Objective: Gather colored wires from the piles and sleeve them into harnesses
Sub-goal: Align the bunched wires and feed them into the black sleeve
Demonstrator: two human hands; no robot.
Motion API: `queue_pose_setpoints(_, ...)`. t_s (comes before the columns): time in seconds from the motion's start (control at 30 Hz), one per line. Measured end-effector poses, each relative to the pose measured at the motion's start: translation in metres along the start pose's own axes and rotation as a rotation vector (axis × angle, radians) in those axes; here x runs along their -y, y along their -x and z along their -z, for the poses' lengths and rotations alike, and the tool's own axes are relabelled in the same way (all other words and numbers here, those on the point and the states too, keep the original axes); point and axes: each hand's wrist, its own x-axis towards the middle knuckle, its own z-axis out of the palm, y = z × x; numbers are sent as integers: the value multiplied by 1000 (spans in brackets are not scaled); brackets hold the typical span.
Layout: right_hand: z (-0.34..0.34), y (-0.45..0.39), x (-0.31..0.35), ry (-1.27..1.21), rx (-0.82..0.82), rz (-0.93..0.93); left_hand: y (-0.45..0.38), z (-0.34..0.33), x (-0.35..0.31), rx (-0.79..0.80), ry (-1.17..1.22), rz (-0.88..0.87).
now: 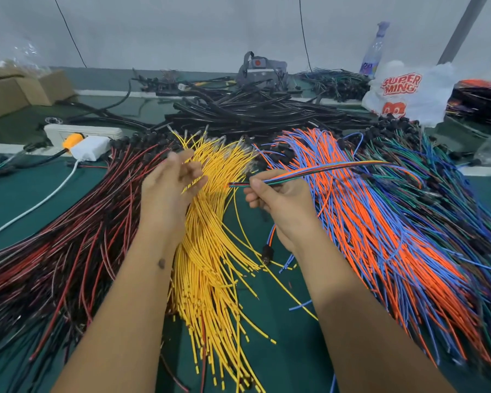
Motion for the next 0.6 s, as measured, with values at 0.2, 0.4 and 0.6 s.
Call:
queue_pose_setpoints(0.2,-7,3,0,-42,170,-4,12,-29,-2,206,-3,74)
queue_pose_setpoints(0.4,-11,6,0,-64,208,-28,15,-39,5,189,103,176)
queue_pose_setpoints(0.6,-11,5,-1,-42,195,-16,12,-36,6,206,182,210)
